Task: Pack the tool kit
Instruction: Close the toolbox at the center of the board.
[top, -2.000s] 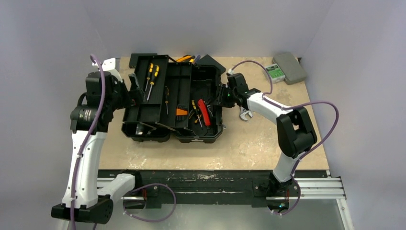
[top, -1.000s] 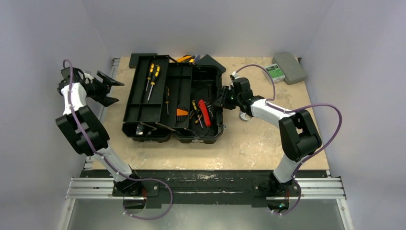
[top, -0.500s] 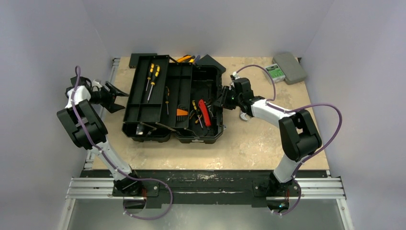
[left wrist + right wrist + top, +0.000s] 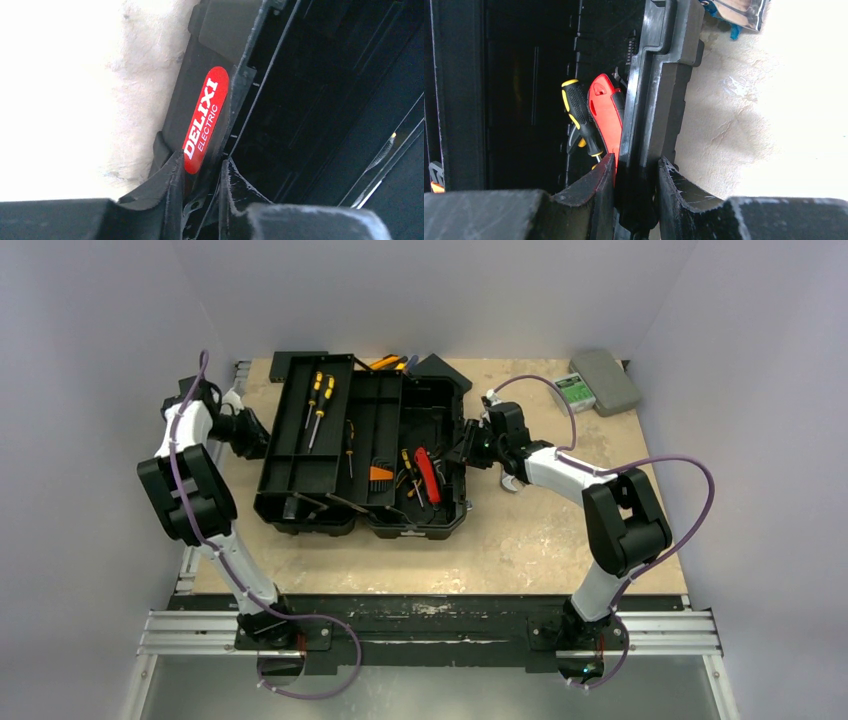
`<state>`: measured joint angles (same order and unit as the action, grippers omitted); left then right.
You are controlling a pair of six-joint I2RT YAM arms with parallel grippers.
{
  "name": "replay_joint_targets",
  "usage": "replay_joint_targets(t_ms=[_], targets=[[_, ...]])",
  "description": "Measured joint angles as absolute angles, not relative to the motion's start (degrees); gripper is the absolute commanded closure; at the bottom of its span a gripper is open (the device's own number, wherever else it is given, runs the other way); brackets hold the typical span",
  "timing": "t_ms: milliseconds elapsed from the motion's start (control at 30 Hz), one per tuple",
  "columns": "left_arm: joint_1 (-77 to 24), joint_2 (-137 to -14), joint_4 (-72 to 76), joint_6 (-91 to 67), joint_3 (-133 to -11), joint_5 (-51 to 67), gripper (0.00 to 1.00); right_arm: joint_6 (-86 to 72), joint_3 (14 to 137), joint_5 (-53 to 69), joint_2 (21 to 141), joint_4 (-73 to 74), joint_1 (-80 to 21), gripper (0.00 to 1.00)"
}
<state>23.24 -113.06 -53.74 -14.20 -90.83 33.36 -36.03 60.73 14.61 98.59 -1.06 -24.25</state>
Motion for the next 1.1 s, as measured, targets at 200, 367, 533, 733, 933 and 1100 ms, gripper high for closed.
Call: replay_joint_targets(t_ms=[200, 367, 533, 733, 933, 1100], targets=[[20.6, -110.5, -53.3, -9.3, -91.2, 27.3, 1.0, -36.0, 60.7, 14.8, 98.6, -1.1, -24.0, 1.0], [18.1, -106.7, -51.9, -9.4, -89.8, 20.3, 1.0, -36.1, 60.7, 15.0, 98.6, -1.2, -24.0, 1.0], [16.4, -101.7, -51.1, -10.0, -89.1, 15.8, 1.0, -36.1, 60.7, 15.2, 98.6, -1.2, -23.9, 1.0], [16.0, -99.8, -52.7, -11.5, -89.3, 14.7, 1.0, -36.0, 60.7, 15.2, 98.7, -1.4, -23.9, 1.0], [15.0, -99.0, -53.4, -11.8, -89.9, 13.6, 1.0, -35.9, 60.7, 15.2, 98.7, -1.4, -23.9, 1.0], [14.4, -96.7, -55.1, -13.0, -90.8, 13.4, 1.0, -35.6, 60.7, 15.2, 98.7, -1.5, -23.9, 1.0]])
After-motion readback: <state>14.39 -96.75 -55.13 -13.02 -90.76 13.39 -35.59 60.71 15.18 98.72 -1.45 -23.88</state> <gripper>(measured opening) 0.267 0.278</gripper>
